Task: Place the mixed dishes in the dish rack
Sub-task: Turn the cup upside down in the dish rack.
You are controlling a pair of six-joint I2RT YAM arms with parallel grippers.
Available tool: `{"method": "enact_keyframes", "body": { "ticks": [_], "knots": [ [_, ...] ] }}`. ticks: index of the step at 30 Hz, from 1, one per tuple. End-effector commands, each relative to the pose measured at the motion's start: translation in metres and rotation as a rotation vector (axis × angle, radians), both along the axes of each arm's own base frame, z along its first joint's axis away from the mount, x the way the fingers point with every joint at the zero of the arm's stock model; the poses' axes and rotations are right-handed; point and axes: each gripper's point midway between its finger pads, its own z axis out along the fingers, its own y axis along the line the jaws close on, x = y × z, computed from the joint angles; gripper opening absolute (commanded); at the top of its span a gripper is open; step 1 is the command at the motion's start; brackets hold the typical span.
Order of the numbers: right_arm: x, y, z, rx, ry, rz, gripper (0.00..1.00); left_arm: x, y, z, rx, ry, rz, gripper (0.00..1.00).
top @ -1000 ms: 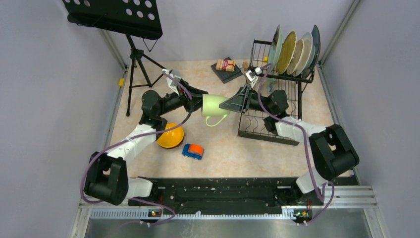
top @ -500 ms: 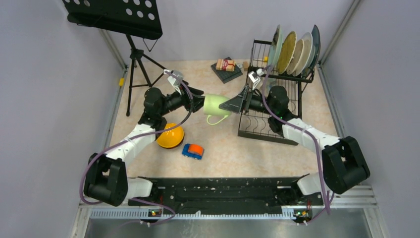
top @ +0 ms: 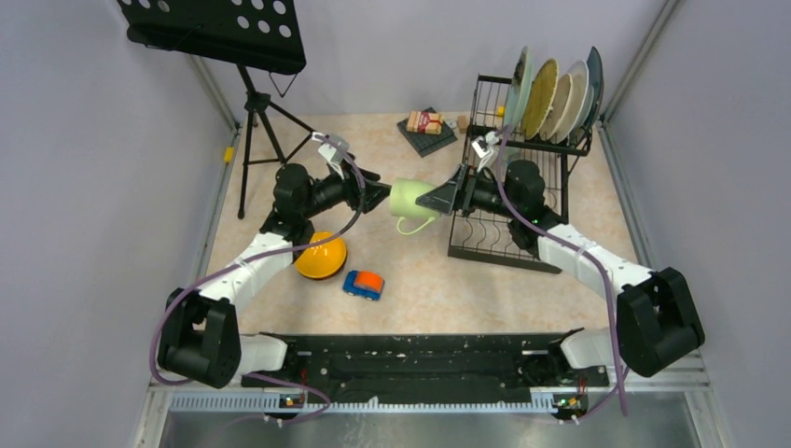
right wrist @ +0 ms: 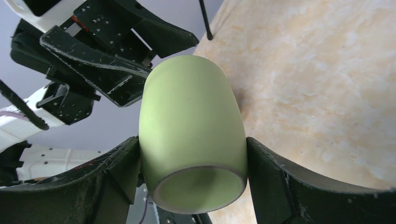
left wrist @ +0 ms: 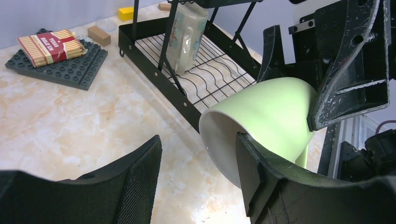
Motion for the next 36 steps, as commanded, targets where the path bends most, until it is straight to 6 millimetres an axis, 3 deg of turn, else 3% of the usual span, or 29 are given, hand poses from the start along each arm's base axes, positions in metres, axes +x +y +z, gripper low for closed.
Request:
{"method": "enact_keyframes", "body": {
  "ticks": [1,5,9,19,21,25,36],
  "knots": [
    [0.004,-0.004,0.054,0.023,-0.159,-0.058,0.0,0.005,-0.001,0.021,0.0,-0.069,0.009,0.63],
    [0.008,-0.012,0.052,-0.014,-0.156,-0.114,0.0,0.006,-0.001,0.016,0.011,-0.056,0.014,0.63],
    [0.02,-0.026,0.036,-0.128,-0.094,-0.21,0.0,0.006,-0.001,0.012,0.017,-0.045,0.017,0.63],
    [0.037,-0.074,0.005,-0.404,-0.035,-0.428,0.0,0.008,-0.001,0.009,0.024,-0.032,0.019,0.64],
    [0.038,-0.087,0.002,-0.469,-0.028,-0.472,0.0,0.01,0.001,0.008,0.024,-0.026,0.037,0.66],
    [0.04,-0.121,-0.008,-0.612,-0.002,-0.575,0.0,0.011,0.004,0.008,0.024,-0.023,0.063,0.81],
    [0.047,-0.205,-0.042,-0.866,0.124,-0.758,0.0,0.011,0.01,0.012,0.027,-0.036,0.104,0.87]
  ]
}}
